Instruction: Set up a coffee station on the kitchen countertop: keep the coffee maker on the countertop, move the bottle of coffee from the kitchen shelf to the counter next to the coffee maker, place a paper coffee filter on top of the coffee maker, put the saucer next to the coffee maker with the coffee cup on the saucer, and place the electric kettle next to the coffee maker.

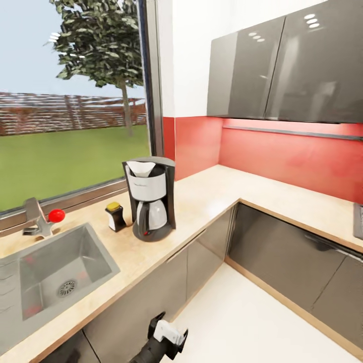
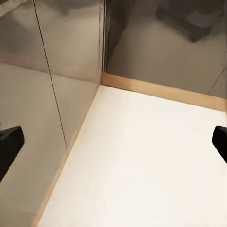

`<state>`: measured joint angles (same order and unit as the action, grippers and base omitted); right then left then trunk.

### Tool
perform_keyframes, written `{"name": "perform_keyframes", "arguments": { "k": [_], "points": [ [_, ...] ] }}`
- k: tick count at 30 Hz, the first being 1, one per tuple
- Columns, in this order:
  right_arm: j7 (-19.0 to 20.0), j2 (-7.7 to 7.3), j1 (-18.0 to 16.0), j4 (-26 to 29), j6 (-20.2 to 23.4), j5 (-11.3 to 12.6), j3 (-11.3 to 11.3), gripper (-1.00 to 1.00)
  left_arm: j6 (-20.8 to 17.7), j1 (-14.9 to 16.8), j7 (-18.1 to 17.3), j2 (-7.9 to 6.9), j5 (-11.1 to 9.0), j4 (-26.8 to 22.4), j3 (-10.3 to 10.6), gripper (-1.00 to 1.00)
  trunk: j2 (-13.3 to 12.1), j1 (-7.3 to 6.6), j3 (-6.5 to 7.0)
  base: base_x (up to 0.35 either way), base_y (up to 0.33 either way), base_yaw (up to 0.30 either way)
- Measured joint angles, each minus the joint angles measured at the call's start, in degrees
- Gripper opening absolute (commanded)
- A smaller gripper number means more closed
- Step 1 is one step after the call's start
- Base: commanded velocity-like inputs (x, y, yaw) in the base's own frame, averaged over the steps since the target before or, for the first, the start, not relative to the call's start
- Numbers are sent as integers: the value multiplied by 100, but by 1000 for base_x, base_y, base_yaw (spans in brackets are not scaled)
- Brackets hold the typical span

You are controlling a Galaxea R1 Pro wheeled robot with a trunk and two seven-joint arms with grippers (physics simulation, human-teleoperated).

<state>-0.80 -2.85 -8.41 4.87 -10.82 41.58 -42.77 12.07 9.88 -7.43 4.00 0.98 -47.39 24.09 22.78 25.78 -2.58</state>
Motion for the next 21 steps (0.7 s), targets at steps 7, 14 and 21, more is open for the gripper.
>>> {"name": "perform_keyframes", "arguments": {
  "k": [7,14,21],
  "points": [
    [0,6,0,0,-5,-28,-13,100,-5,-3,197,-66,9,1844,-38,100,0,0,-1,-303,-2,-1],
    [3,29,0,1,-5,-44,-25,100,-17,-1,903,-203,-26,3791,-318,100,1,-4,-1,-45,0,0],
    [2,24,0,-5,0,-18,-20,100,-95,-235,955,-355,-25,4846,-372,100,2,-4,-1,-1,0,0]
  ]
}}
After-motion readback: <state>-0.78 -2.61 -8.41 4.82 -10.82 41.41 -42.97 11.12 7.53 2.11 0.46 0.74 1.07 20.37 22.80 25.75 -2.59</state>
